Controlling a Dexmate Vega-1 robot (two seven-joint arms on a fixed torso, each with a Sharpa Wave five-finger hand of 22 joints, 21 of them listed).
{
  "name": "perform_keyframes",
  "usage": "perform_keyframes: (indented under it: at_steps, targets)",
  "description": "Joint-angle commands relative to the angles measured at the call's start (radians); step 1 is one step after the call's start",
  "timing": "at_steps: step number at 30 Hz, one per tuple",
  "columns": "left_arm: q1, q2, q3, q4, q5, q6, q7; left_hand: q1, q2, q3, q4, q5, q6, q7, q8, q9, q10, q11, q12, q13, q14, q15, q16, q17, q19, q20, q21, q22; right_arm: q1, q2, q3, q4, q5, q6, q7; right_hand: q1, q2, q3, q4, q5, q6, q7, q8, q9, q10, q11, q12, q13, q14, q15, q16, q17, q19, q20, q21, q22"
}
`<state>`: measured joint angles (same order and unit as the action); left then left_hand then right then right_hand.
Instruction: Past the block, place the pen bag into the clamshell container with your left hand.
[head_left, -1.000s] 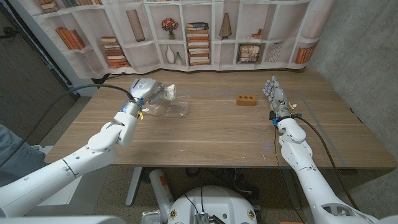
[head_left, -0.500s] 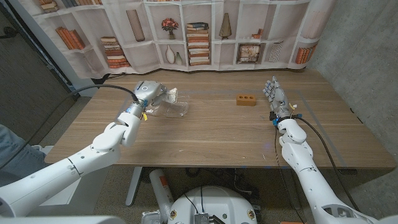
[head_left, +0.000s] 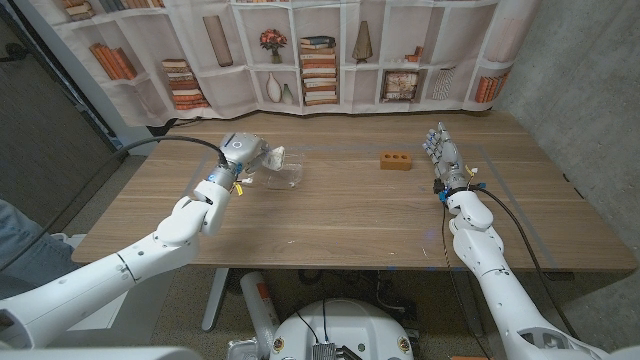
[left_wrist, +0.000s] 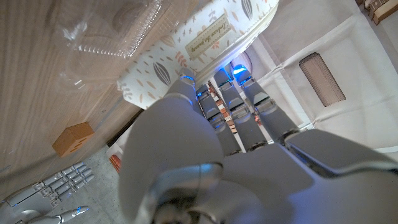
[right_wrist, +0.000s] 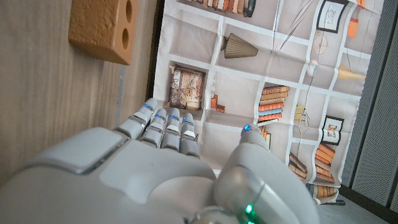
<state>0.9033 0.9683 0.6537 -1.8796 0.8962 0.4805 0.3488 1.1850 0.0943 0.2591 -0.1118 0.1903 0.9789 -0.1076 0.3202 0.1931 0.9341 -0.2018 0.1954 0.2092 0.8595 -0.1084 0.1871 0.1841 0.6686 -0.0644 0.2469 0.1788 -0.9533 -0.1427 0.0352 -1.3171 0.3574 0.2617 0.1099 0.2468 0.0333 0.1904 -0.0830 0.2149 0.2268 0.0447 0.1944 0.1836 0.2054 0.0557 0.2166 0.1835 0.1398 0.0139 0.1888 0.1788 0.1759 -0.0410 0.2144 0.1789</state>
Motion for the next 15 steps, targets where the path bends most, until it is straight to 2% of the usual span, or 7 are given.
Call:
perform_keyframes:
  at_steps: [1, 15]
  targets:
    - [-0.05, -0.014, 0.066, 0.009, 0.122, 0.079, -0.098, 0.003, -0.01, 0.002, 0.002, 0.002, 0.008, -0.002, 0.002, 0.004, 0.009, 0.002, 0.002, 0.002, -0.004, -0.11, 0.001, 0.002, -0.003, -0.053, -0.007, 0.006, 0.002, 0.0, 0.007, 0.005, 0.004, 0.005, 0.004, 0.002, 0.008, 0.001, -0.004, 0.0, 0.008, -0.001, 0.001, 0.005, 0.012, 0.002, -0.004, 0.002, 0.009, 0.002, -0.002, 0.003, 0.011, -0.014, -0.004, 0.006]
    - [-0.112, -0.045, 0.133, 0.042, 0.242, 0.121, -0.225, 0.007, -0.014, 0.003, 0.0, 0.001, 0.007, -0.007, 0.0, 0.004, 0.006, 0.002, 0.0, 0.001, -0.012, -0.11, -0.001, 0.001, -0.015, -0.051, -0.013, 0.006, -0.005, -0.001, 0.019, 0.01, 0.009, 0.01, 0.007, 0.002, 0.008, 0.001, -0.005, 0.001, 0.008, -0.001, 0.001, 0.005, 0.012, 0.003, -0.005, 0.002, 0.009, 0.002, -0.002, 0.003, 0.012, -0.014, -0.004, 0.006]
